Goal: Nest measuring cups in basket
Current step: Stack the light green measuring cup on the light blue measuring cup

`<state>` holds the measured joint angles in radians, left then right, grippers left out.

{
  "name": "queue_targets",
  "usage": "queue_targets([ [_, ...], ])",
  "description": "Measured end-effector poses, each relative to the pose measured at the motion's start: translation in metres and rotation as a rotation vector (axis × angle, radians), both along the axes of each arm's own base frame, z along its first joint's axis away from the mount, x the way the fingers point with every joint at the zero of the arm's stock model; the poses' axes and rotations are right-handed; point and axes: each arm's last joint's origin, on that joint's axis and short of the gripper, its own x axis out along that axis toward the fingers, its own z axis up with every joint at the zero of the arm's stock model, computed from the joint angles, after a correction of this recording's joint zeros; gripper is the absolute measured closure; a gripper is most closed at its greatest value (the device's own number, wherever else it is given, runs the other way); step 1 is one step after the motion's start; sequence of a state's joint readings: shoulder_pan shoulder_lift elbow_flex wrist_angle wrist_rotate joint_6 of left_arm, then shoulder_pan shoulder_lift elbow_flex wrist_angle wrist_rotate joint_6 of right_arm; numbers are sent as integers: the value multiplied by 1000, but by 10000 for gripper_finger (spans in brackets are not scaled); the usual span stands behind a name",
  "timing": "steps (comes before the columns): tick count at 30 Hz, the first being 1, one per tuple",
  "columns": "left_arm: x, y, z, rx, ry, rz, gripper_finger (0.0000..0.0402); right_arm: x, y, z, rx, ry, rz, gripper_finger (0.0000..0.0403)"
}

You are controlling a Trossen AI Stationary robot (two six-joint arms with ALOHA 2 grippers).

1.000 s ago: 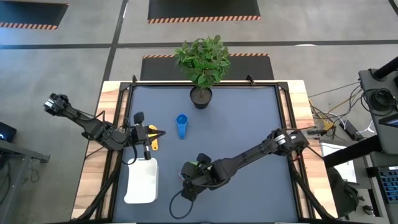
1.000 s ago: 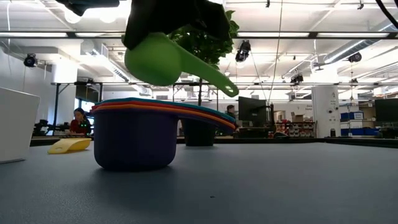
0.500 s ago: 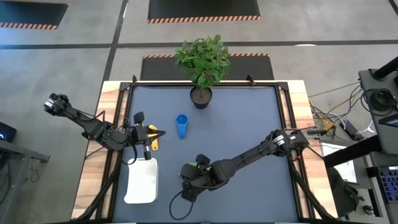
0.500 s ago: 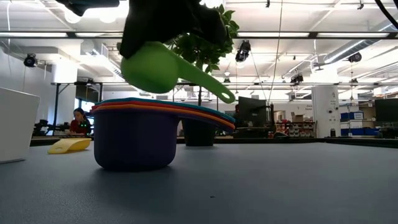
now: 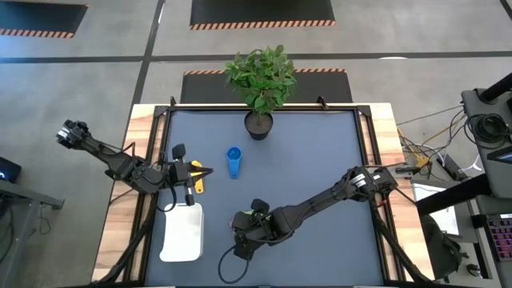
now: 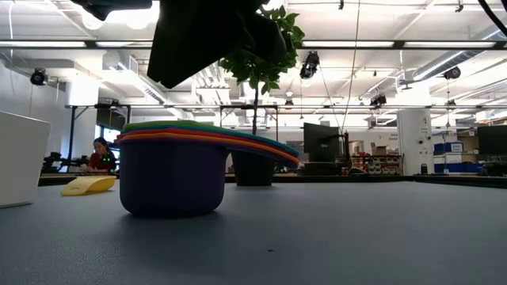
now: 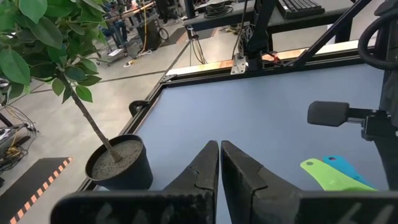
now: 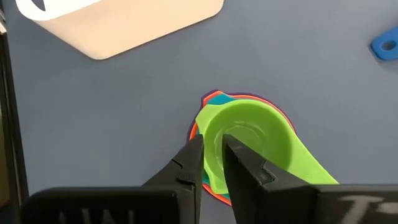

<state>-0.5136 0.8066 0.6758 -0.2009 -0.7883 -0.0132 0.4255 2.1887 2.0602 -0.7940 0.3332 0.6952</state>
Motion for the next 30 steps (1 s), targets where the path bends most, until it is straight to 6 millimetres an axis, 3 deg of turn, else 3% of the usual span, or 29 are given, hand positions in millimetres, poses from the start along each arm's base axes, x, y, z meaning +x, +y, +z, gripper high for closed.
queue_targets([
  [9,0,0,0,0,0,1,402,-3,-2,6,-50,38,48,317],
  [14,0,0,0,-4,2,-12,402,-9,-12,13,-132,122,100,326],
  [22,0,0,0,-6,0,-13,402,-10,-47,9,-248,285,163,389],
  [30,0,0,0,-5,0,-13,402,2,-90,6,-273,343,292,394],
])
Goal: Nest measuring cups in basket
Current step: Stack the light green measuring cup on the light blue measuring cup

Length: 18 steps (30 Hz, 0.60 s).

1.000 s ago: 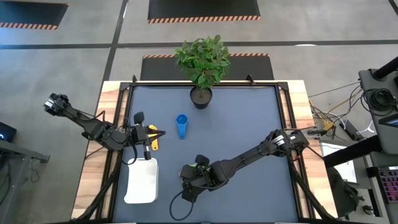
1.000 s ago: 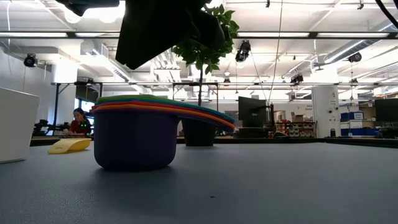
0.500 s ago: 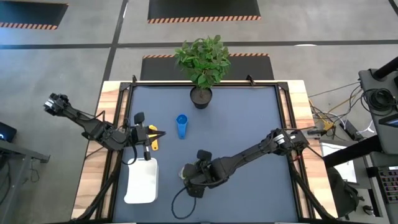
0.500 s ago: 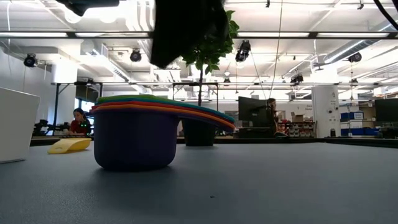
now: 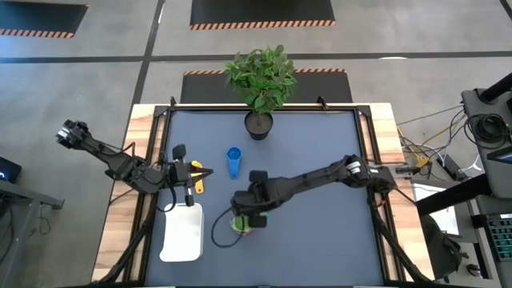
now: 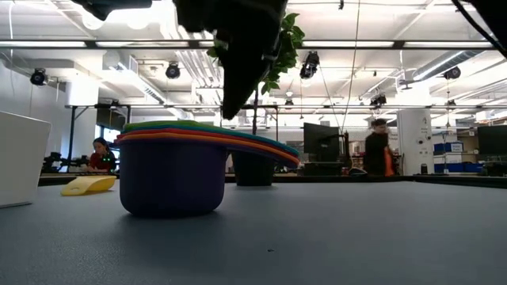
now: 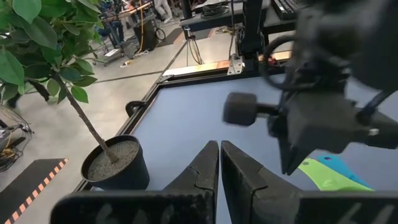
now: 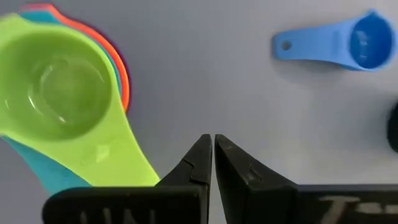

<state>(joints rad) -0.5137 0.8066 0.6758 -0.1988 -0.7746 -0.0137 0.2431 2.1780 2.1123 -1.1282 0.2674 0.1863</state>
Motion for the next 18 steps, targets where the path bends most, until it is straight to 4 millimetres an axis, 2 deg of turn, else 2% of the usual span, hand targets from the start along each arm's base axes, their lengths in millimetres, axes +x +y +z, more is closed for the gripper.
queue_targets([
  [4,0,0,0,0,0,0,402,2,-17,-7,54,59,85,394],
  [9,0,0,0,1,1,0,402,1,-26,-19,100,111,146,394],
  [18,0,0,0,1,2,0,402,2,-21,-24,137,103,195,394],
])
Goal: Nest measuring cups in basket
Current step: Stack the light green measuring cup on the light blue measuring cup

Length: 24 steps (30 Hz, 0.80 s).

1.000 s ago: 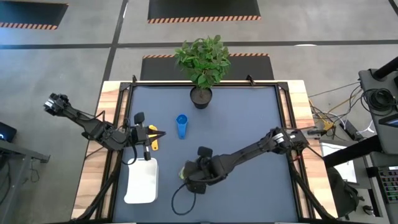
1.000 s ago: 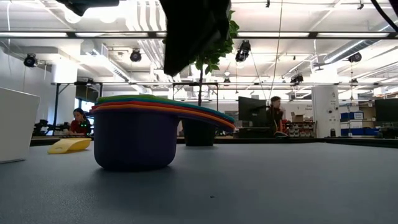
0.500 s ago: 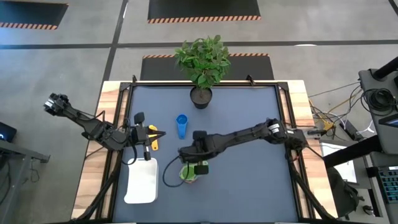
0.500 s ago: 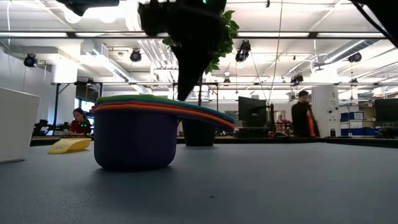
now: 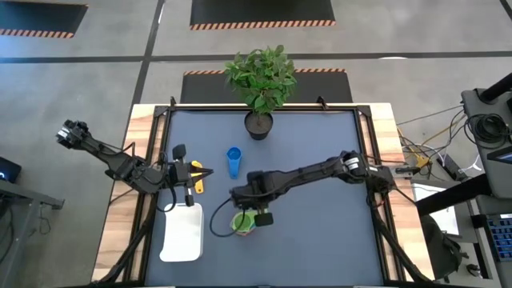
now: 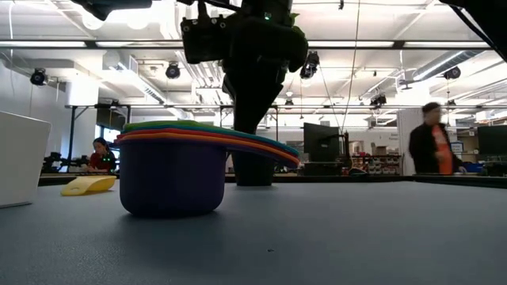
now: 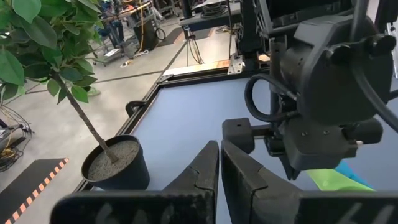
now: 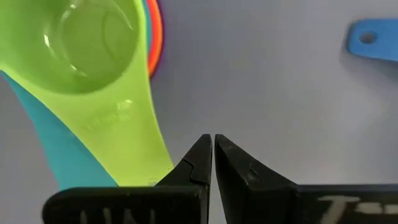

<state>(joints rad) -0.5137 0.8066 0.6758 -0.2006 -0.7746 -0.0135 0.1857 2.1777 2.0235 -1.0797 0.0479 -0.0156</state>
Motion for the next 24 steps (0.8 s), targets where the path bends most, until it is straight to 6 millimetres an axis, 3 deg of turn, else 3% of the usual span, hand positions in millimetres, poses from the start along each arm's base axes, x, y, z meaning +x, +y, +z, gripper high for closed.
queue_targets([
  [10,0,0,0,0,0,0,402,-3,11,-7,45,18,31,394],
  [24,0,0,0,0,0,0,402,-6,27,0,63,9,20,394],
])
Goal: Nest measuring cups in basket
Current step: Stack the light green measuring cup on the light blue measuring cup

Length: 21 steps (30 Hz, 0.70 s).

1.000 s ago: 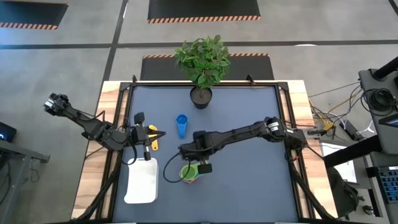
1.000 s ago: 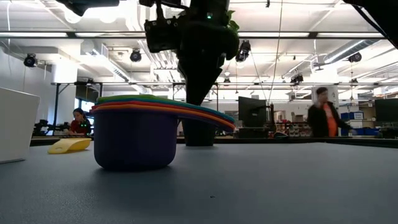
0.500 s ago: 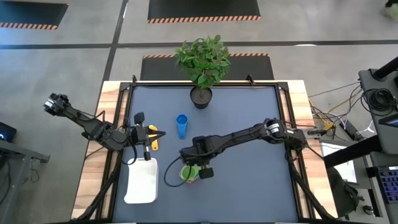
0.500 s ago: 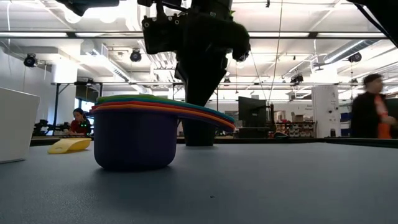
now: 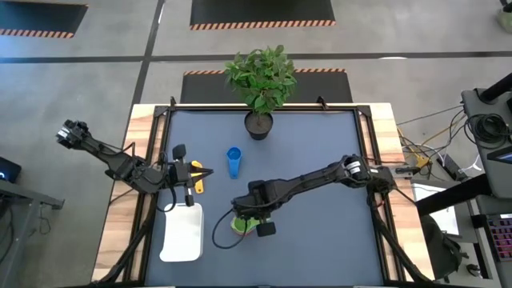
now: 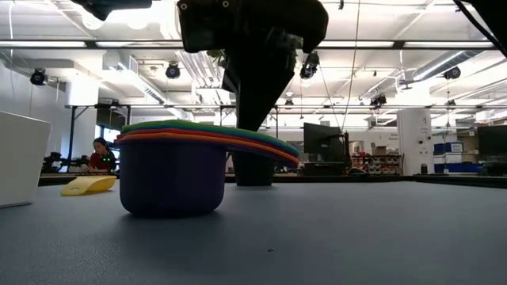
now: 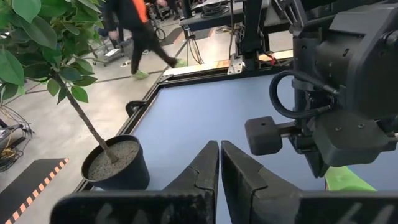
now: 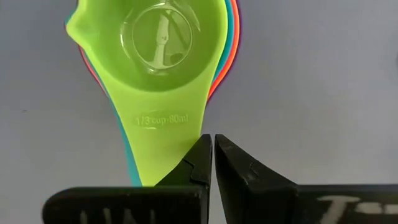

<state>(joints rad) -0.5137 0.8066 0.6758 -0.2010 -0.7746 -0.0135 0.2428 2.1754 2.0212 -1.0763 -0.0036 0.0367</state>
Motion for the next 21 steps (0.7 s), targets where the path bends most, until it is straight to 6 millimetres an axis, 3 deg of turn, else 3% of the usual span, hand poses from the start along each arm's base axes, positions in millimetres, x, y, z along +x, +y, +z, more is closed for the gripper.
queue_targets([
  [21,0,0,0,0,0,0,402,-5,1,7,-46,0,-32,394],
])
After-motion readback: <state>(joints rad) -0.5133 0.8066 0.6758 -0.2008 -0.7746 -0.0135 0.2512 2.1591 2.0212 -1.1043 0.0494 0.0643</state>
